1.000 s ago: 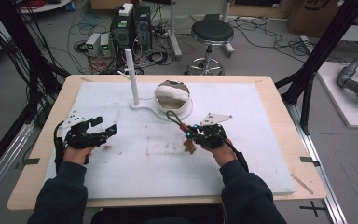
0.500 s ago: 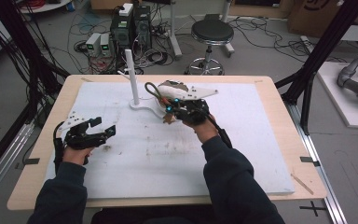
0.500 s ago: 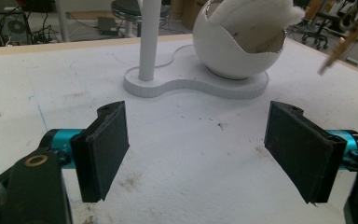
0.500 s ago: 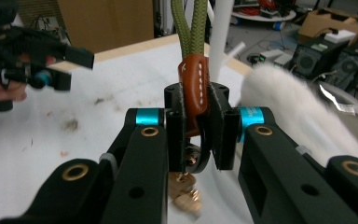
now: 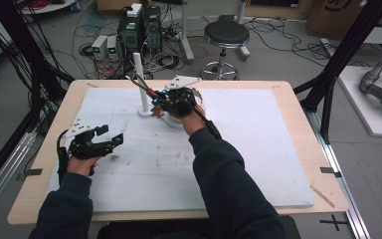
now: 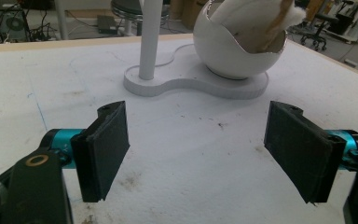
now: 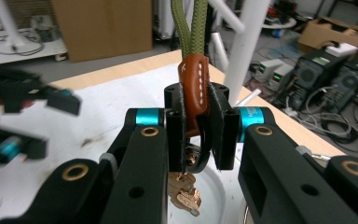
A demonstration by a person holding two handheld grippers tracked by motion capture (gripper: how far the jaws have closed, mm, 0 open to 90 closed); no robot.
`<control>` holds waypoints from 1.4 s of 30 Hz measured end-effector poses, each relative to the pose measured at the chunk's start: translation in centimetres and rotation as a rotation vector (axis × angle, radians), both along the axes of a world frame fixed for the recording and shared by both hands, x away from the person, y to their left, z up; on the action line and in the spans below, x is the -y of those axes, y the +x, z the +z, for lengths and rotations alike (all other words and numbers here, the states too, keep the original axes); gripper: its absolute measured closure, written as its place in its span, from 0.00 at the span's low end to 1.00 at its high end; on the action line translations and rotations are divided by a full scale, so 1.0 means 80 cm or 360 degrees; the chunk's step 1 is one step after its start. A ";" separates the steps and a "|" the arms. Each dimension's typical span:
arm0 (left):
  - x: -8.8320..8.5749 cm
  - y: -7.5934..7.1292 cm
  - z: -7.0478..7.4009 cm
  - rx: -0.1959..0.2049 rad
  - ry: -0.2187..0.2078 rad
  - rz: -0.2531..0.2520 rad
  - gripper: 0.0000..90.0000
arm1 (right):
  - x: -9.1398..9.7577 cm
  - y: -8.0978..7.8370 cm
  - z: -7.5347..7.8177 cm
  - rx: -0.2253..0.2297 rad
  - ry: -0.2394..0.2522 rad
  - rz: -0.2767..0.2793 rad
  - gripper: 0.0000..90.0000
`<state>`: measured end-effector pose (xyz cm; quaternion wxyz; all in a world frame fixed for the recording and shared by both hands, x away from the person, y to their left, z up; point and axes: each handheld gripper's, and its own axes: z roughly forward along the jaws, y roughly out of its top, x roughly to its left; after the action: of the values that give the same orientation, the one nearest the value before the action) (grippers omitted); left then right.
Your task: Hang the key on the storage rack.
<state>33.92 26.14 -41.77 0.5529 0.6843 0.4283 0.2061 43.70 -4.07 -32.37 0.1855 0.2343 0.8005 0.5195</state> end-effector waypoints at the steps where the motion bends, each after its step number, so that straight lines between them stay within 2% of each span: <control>1: 0.000 0.000 0.000 0.0001 0.0000 0.0000 0.24 | -0.004 0.004 0.000 -0.0005 -0.0010 -0.0022 0.88; 5: 0.000 0.000 0.000 0.0003 0.0004 0.0006 0.24 | -0.017 0.018 -0.003 -0.0032 -0.0087 -0.0056 0.88; 7: 0.000 0.000 0.000 0.0005 0.0000 0.0008 0.24 | -0.022 0.024 -0.005 -0.0010 -0.0119 -0.0083 0.88; 11: 0.000 0.000 0.000 0.0007 0.0000 0.0009 0.24 | -0.026 0.034 -0.013 -0.0027 -0.0176 -0.0179 0.88; 16: -0.001 0.000 0.000 0.0004 -0.0007 0.0011 0.24 | -0.027 0.040 -0.020 -0.0063 -0.0192 -0.0208 0.88; 19: -0.001 0.000 0.000 0.0004 -0.0005 0.0013 0.24 | -0.021 0.039 -0.017 -0.0097 -0.0184 -0.0179 0.82; 21: -0.002 -0.001 0.000 0.0002 -0.0021 0.0025 0.24 | -0.013 0.036 -0.014 -0.0087 -0.0183 -0.0195 0.79; 24: -0.003 -0.002 0.000 0.0000 -0.0059 0.0043 0.24 | 0.005 0.030 -0.009 -0.0062 -0.0207 -0.0192 0.73; 27: -0.005 -0.003 0.001 0.0007 -0.0074 0.0054 0.23 | 0.030 0.022 -0.002 -0.0039 -0.0188 -0.0206 0.69; 30: -0.004 -0.002 0.000 -0.0001 -0.0082 0.0045 0.23 | 0.064 0.013 0.000 -0.0010 -0.0190 -0.0207 0.62; 33: -0.001 -0.002 -0.001 -0.0006 -0.0077 0.0030 0.23 | 0.097 0.005 -0.004 -0.0050 -0.0247 -0.0227 0.55; 35: 0.000 -0.002 -0.001 -0.0004 -0.0074 0.0020 0.23 | 0.121 -0.002 -0.010 -0.0040 -0.0223 -0.0215 0.54; 37: 0.001 -0.002 -0.001 -0.0003 -0.0084 0.0017 0.23 | 0.140 -0.008 -0.014 -0.0109 -0.0258 -0.0229 0.44; 38: 0.002 -0.002 -0.001 -0.0004 -0.0091 0.0017 0.23 | 0.148 -0.012 -0.016 -0.0119 -0.0251 -0.0235 0.43; 39: 0.002 -0.002 -0.001 -0.0007 -0.0087 0.0015 0.23 | 0.158 -0.017 -0.021 -0.0100 -0.0239 -0.0225 0.41; 41: 0.002 -0.001 -0.001 -0.0006 -0.0093 0.0012 0.23 | 0.177 -0.029 -0.031 -0.0095 -0.0255 -0.0271 0.31; 42: 0.003 -0.001 -0.001 -0.0006 -0.0091 0.0013 0.23 | 0.186 -0.034 -0.036 -0.0102 -0.0249 -0.0284 0.29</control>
<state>33.82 25.93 -41.87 0.5707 0.6669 0.4378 0.1947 40.96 -18.99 -35.22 0.2230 0.3059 0.8201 0.4291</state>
